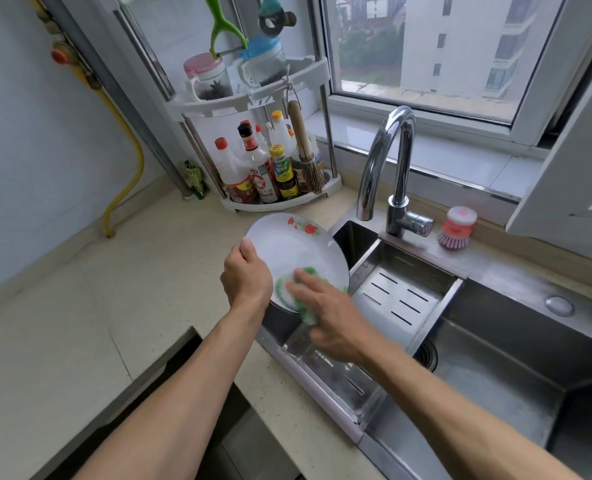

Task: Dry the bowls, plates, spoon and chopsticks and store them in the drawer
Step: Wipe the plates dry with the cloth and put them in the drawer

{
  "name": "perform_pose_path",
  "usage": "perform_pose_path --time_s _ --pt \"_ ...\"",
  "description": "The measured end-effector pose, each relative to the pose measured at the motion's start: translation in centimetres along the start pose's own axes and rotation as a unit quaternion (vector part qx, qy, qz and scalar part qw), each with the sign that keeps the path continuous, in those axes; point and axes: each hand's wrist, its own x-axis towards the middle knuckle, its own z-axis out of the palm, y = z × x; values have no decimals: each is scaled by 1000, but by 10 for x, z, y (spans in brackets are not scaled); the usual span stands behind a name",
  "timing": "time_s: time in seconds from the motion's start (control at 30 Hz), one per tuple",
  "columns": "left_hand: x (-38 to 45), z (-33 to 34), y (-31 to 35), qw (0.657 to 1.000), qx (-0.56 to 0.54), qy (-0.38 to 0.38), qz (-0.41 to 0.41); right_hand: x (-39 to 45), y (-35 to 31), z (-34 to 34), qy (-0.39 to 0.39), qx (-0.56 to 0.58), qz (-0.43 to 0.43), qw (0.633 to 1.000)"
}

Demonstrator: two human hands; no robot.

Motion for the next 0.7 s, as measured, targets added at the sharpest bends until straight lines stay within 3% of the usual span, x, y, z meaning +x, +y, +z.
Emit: perform_pose_path --time_s 0.13,0.27,0.4,0.47,0.57,0.63,0.7 --pt "5 -5 3 998 33 -23 50 -9 -2 12 -17 45 -69 996" --pt "7 -13 6 997 49 -35 51 -7 38 -7 -13 -70 9 997" --pt "9 -6 8 999 36 -12 19 -4 -3 16 12 46 -15 999" --pt "14 -9 5 997 55 -46 28 -8 4 21 -4 35 -59 998" --pt "31 -20 -2 988 55 -140 17 -9 43 1 -15 -85 -64 994" --pt "38 -26 1 979 45 -195 -33 -13 54 -6 -14 -130 -60 990" --pt "38 -30 8 973 1 -209 -102 -16 47 -1 54 -164 -96 980"
